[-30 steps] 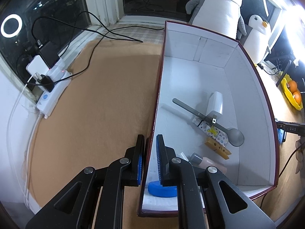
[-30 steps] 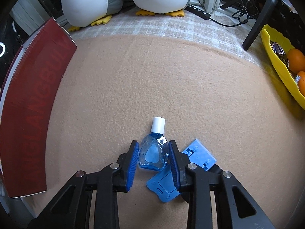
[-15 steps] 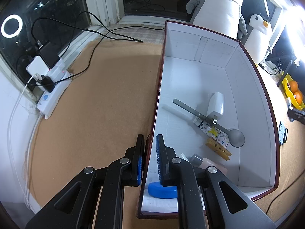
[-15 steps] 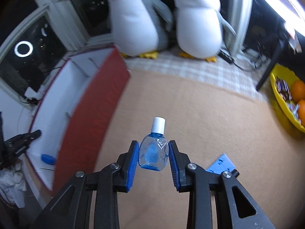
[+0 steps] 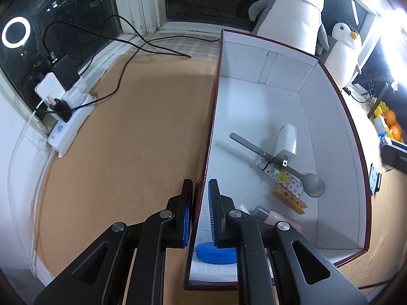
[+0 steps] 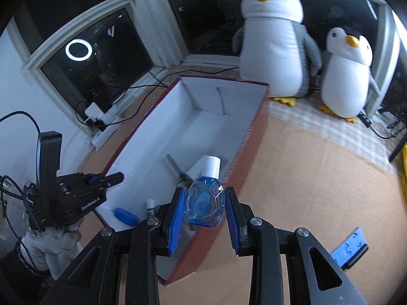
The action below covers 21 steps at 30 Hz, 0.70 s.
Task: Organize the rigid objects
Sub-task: 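Carry the eye-drop bottle into the box and open the right gripper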
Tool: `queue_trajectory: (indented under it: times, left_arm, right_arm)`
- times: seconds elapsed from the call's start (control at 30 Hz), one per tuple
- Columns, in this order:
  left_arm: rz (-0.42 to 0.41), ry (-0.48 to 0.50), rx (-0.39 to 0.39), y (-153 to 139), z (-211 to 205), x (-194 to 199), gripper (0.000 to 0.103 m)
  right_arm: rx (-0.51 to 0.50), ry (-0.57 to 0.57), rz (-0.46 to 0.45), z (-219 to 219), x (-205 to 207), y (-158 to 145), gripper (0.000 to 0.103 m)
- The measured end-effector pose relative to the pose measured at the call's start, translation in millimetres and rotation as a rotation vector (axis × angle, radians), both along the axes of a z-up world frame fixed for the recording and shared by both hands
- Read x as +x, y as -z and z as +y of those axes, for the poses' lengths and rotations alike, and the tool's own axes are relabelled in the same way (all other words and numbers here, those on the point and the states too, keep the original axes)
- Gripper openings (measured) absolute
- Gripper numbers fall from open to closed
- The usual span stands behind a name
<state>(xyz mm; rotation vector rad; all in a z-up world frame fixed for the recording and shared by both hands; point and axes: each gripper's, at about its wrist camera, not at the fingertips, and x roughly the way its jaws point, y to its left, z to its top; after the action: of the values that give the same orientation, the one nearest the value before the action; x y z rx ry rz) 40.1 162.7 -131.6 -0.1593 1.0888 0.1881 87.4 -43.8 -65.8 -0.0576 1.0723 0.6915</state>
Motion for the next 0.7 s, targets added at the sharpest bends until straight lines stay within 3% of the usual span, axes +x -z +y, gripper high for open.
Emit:
queue_trajectory:
  times: [0.27, 0.7]
  left_arm:
    - [-0.014, 0.001, -0.026, -0.3, 2.5, -2.9, 0.011]
    - [-0.032, 0.009, -0.058, -0.3, 7.6, -7.5, 0.011]
  right_arm:
    - [-0.037, -0.052, 0.019, 37.4, -7.1, 12.6, 0.028]
    - [-0.086, -0.065, 0.023, 55.4, -13.0, 25.4, 0.029]
